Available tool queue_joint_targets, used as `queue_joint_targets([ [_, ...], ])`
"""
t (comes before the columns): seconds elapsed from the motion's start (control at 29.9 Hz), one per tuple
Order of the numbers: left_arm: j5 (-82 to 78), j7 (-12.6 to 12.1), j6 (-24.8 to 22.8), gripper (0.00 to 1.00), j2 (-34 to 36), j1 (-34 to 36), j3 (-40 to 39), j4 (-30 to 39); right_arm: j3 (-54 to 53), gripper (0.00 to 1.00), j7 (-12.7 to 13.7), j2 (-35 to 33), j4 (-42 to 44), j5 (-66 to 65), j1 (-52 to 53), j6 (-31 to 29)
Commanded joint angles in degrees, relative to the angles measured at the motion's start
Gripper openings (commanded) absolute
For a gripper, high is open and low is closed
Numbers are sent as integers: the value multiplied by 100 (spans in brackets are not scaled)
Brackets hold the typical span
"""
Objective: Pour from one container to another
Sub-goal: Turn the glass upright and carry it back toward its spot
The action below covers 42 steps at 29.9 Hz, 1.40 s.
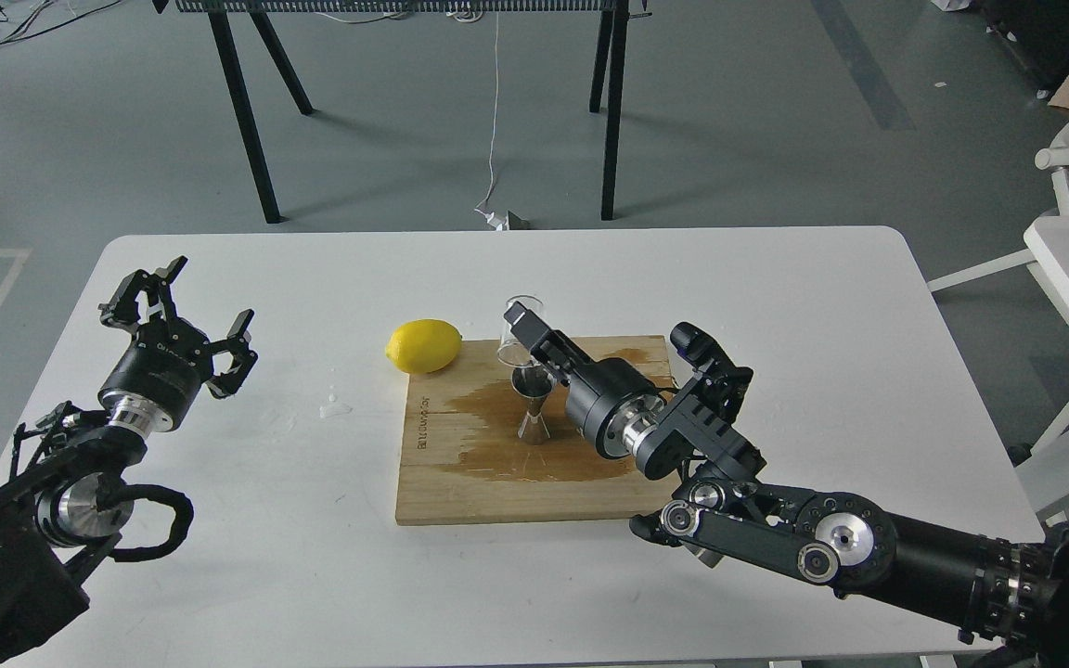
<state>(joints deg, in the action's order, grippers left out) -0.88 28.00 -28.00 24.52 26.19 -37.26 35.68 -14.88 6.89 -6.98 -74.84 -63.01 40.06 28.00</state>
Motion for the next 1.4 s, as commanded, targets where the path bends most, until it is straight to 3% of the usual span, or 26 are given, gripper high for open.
queue_joint_targets([
  [0.0,0,0,0,95,0,0,-1,0,20,41,-3,-32,5,0,28,0],
  [0.6,0,0,0,95,9,0,-1,0,-770,41,58,3,-144,518,-446,0],
  [1.0,0,0,0,95,9,0,-1,0,-2158,41,58,12,-654,1537,-1017,0],
  [1.37,0,0,0,95,0,0,-1,0,-4162,41,-3,56,-821,2802,-2010,0],
])
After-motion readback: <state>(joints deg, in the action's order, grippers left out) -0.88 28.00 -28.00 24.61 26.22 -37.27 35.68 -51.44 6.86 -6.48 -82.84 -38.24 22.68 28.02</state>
